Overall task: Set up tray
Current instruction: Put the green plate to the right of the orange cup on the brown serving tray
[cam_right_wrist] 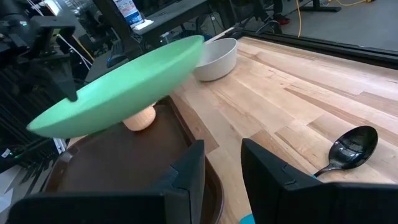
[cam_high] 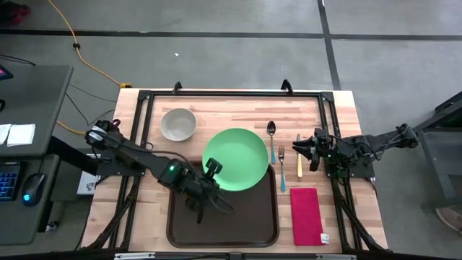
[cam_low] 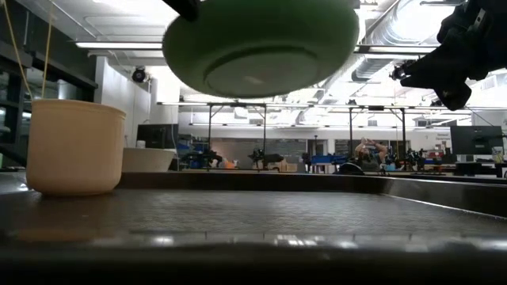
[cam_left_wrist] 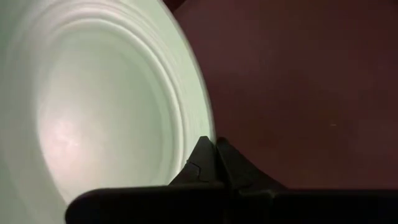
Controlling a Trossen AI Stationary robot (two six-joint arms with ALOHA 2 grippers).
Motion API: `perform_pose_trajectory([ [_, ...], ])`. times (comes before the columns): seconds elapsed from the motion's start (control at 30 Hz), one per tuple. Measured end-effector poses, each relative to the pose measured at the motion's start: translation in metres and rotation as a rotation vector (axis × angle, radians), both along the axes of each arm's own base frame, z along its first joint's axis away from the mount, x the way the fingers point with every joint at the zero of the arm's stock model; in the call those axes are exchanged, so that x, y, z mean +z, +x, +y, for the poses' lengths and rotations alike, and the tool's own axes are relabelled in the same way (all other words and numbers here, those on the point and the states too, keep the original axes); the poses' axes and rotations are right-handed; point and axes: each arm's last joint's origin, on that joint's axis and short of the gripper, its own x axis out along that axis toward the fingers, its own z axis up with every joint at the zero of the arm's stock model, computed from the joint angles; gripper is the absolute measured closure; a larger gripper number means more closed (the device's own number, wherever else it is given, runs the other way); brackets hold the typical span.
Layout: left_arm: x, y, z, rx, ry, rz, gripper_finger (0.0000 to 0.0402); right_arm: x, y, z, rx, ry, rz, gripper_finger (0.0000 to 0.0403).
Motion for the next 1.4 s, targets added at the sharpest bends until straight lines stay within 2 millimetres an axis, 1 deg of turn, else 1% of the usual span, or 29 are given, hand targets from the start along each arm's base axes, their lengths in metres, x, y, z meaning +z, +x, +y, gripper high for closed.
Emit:
perform_pose_trajectory([
  [0.2, 0.0, -0.01, -0.019, -0.026, -0.015, -0.009, 0.039, 0.0, 0.0, 0.0, -0.001, -0.001, 0.0, 0.032],
  [0.33, -0.006, -0.014, -0.036, -0.053, -0.027, -0.01, 0.039, 0.0, 0.0, 0.0, -0.001, -0.001, 0.0, 0.032],
  [0.47, -0.016, -0.014, -0.051, -0.069, -0.027, -0.002, 0.039, 0.0, 0.0, 0.0, -0.006, -0.002, 0.002, 0.032],
  [0.6, -0.024, -0.012, -0.061, -0.074, -0.039, -0.001, 0.039, 0.0, 0.001, 0.0, -0.006, -0.004, 0.007, 0.032],
  [0.73, -0.029, -0.01, -0.066, -0.081, -0.061, 0.005, 0.039, 0.0, 0.001, 0.0, -0.006, -0.003, 0.006, 0.032],
  [1.07, -0.029, -0.012, -0.071, -0.059, -0.086, -0.006, 0.039, 0.0, 0.001, 0.0, -0.001, -0.002, 0.005, 0.032],
  [1.13, -0.032, -0.011, -0.073, -0.05, -0.094, -0.005, 0.039, 0.0, 0.001, 0.0, -0.001, -0.002, 0.005, 0.032],
  [1.23, -0.034, -0.014, -0.078, -0.048, -0.102, 0.004, 0.039, -0.001, 0.001, 0.0, -0.002, -0.003, 0.007, 0.032],
  [1.3, -0.037, -0.012, -0.081, -0.04, -0.114, 0.002, 0.039, -0.001, 0.001, 0.0, -0.001, -0.003, 0.007, 0.032],
  [1.4, -0.043, -0.017, -0.086, -0.034, -0.108, 0.028, 0.039, -0.001, 0.001, 0.0, -0.002, -0.003, 0.008, 0.032],
])
